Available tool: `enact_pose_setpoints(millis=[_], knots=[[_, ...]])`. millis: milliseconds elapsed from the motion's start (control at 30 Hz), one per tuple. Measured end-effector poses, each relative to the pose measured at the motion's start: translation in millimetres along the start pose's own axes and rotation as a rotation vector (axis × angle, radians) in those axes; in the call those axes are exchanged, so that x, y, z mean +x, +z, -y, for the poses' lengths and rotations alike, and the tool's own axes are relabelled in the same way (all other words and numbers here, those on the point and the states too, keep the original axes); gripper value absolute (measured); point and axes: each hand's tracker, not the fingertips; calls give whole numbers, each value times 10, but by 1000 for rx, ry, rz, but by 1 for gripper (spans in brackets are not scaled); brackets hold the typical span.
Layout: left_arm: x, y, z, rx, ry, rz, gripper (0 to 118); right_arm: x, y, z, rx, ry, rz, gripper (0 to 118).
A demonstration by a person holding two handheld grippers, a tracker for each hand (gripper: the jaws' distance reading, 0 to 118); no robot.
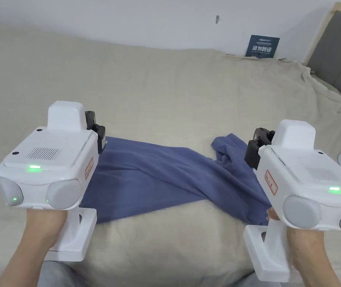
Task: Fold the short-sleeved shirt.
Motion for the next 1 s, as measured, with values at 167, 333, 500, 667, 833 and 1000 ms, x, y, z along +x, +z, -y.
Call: enact_pose_setpoints(millis=[167, 333, 500, 667, 833, 1000], knots=[[-4, -33, -29, 5, 5, 4, 0, 190, -348, -184, -153, -29, -30, 97], [2, -115, -46, 2, 10, 11, 0, 382, -880, -495, -285, -10, -34, 98], [26, -216, -50, -7, 9, 16, 0, 544, -1612, -562, -519, 104, 55, 98], [31, -414, -5, -30, 9, 10, 0, 834, -2252, -272, -747, 69, 78, 98], [70, -619, 64, -62, 15, -3, 0, 1135, -2752, 195, -888, 8, 105, 97], [78, -847, 139, -88, 28, -16, 0, 1331, -3033, 529, -931, -36, 135, 83]])
